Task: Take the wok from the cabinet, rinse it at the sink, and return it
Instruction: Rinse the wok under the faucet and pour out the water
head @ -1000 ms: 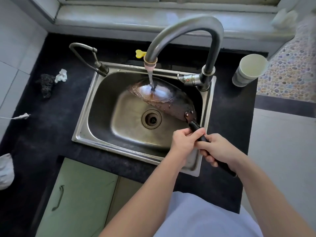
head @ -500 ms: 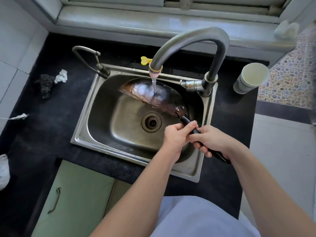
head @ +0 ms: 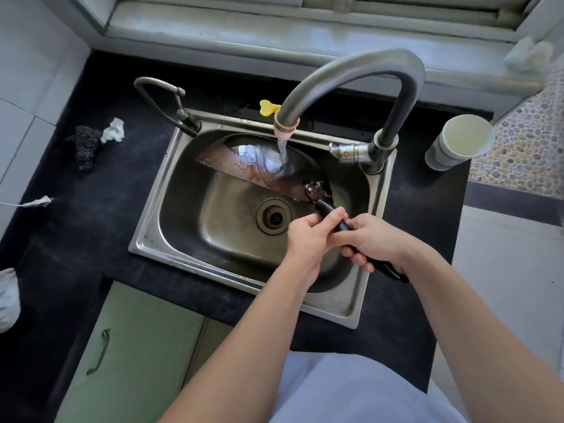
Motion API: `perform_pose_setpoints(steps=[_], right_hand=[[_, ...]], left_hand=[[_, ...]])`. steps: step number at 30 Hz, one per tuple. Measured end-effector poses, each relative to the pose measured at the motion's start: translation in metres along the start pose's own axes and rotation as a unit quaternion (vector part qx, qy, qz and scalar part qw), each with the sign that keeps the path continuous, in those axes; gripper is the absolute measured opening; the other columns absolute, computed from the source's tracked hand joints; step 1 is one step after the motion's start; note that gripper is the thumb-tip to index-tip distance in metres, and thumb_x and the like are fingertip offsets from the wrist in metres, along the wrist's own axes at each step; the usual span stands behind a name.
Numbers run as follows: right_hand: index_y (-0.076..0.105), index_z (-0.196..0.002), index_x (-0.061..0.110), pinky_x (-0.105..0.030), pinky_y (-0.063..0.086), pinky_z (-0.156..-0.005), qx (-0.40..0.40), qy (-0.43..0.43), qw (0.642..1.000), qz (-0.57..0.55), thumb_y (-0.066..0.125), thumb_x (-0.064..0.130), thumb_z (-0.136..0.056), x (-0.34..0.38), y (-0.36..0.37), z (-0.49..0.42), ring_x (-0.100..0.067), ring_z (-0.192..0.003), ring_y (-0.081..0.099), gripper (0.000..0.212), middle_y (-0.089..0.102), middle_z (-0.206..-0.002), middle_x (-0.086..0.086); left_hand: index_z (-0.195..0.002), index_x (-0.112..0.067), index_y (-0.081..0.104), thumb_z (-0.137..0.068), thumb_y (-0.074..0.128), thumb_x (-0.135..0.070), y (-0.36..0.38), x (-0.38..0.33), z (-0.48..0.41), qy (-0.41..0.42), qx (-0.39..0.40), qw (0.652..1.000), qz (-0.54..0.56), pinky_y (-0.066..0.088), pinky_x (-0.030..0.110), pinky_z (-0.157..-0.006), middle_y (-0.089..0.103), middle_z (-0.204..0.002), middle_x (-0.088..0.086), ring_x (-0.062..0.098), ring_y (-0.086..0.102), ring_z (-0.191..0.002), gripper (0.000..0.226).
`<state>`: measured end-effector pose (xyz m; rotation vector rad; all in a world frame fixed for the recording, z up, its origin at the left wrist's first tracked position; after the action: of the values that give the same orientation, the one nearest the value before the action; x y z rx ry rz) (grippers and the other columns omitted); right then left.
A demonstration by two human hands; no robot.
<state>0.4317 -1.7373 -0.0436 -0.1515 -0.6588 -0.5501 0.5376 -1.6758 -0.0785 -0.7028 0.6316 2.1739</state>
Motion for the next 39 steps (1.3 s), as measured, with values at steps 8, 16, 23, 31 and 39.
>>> perform_pose_setpoints(steps=[8, 16, 23, 31, 39], right_hand=[[0.059, -0.073, 0.005, -0.024, 0.041, -0.039, -0.054, -0.005, 0.998, -0.007, 0.062, 0.018, -0.093, -0.042, 0.004, 0.025, -0.016, -0.04, 0.044, 0.024, 0.052, -0.052, -0.006], [0.062, -0.089, -0.001, -0.024, 0.042, -0.04, -0.114, -0.055, 0.992, 0.011, 0.061, 0.022, -0.095, -0.065, 0.028, 0.035, -0.016, -0.034, 0.048, 0.023, 0.056, -0.048, -0.005], [0.063, -0.085, 0.007, -0.027, 0.047, -0.039, -0.163, -0.07, 0.984, -0.012, 0.059, 0.029, -0.099, -0.085, 0.059, 0.037, -0.017, -0.04, 0.055, 0.026, 0.059, -0.054, -0.005], [0.055, -0.08, 0.02, -0.023, 0.047, -0.039, -0.23, -0.061, 0.971, 0.035, 0.056, 0.033, -0.101, -0.092, 0.085, 0.04, -0.011, -0.033, 0.055, 0.024, 0.062, -0.05, -0.004], [0.062, -0.086, 0.016, -0.036, 0.057, -0.046, -0.286, -0.093, 0.952, 0.061, 0.063, 0.031, -0.097, -0.115, 0.11, 0.038, -0.016, -0.042, 0.062, 0.019, 0.066, -0.06, 0.0]], left_hand=[[-0.093, 0.001, 0.076, -0.083, 0.076, -0.018, 0.017, 0.032, 0.016, -0.019, 0.025, 0.998, -0.047, 0.054, 0.053, -0.095, 0.075, -0.097, 0.022, 0.033, 0.072, -0.095, 0.021], [-0.099, 0.01, 0.071, -0.084, 0.075, -0.011, 0.009, 0.048, 0.031, -0.034, 0.041, 0.998, -0.044, 0.057, 0.044, -0.08, 0.072, -0.087, 0.018, 0.029, 0.069, -0.079, 0.026], [-0.107, 0.004, 0.071, -0.089, 0.068, -0.006, -0.014, 0.058, 0.047, -0.013, 0.081, 0.996, -0.04, 0.058, 0.033, -0.084, 0.074, -0.102, 0.018, 0.025, 0.073, -0.094, 0.021], [-0.112, 0.003, 0.068, -0.091, 0.064, -0.003, -0.029, 0.065, 0.053, -0.014, 0.085, 0.995, -0.054, 0.057, 0.039, -0.091, 0.074, -0.109, 0.018, 0.03, 0.071, -0.105, 0.023], [-0.1, -0.005, 0.075, -0.084, 0.076, -0.016, -0.044, 0.083, 0.061, -0.024, 0.053, 0.995, -0.076, 0.054, 0.046, -0.098, 0.077, -0.098, 0.016, 0.029, 0.072, -0.1, 0.019]])
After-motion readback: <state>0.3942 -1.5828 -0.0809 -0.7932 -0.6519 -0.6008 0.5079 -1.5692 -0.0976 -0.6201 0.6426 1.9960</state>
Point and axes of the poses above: each hand's wrist, its own z-axis away from the middle knuckle, its own y-axis out of the palm, x = y × z, the point moved 4 cm from there along -z, towards the middle knuckle
